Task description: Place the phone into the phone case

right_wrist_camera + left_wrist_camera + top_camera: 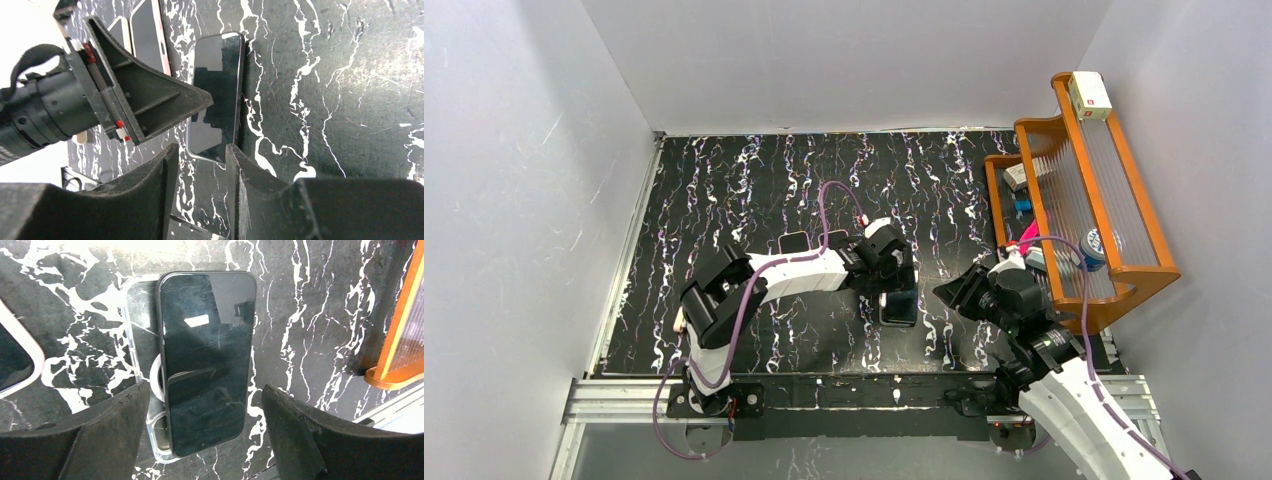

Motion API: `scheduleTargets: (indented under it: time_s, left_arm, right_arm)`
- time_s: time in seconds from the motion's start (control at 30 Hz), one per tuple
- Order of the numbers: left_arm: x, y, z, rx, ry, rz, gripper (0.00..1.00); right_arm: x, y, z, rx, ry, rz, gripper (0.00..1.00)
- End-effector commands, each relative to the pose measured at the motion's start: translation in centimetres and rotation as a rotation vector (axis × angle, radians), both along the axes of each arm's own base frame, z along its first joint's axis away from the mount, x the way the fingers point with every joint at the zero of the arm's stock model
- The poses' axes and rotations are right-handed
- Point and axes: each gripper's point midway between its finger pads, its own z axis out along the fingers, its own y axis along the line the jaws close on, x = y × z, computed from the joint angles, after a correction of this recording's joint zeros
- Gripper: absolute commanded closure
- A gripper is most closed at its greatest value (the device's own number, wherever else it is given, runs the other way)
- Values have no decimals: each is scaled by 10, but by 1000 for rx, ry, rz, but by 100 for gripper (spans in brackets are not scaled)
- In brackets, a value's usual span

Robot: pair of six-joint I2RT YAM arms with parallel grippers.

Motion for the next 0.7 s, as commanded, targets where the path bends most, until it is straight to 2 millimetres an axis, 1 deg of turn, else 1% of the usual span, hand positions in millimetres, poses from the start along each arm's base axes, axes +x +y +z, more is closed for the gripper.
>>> scheduleTargets:
  time_s: [0.0, 0.1, 0.2, 0.33, 0.47, 0.57, 0.6, 0.67]
  left_arm:
    - [9, 17, 34, 29, -72, 19, 22]
    - [13, 30, 39, 22, -83, 32, 26]
    - [14, 33, 41, -5, -90, -2, 30]
    - [11, 39, 33, 3, -65, -49, 32]
    - [6, 42, 22, 16, -50, -83, 34]
    - [2, 39, 14, 2, -34, -109, 36]
    - [-3, 37, 10, -13, -14, -133, 37]
    - [-7, 35, 3, -17, 0, -157, 39]
  right_arm:
    - [8, 14, 23, 13, -70, 80, 53]
    - [14, 21, 21, -5, -65, 115, 54]
    - [21, 30, 16, -6, -56, 155, 54]
    - [29, 39, -1, -23, -12, 188, 54]
    - [37, 42, -15, -40, 17, 190, 54]
    - [43, 46, -22, -41, 22, 203, 55]
    - [45, 47, -25, -45, 27, 208, 55]
    - [47, 48, -34, -60, 50, 217, 55]
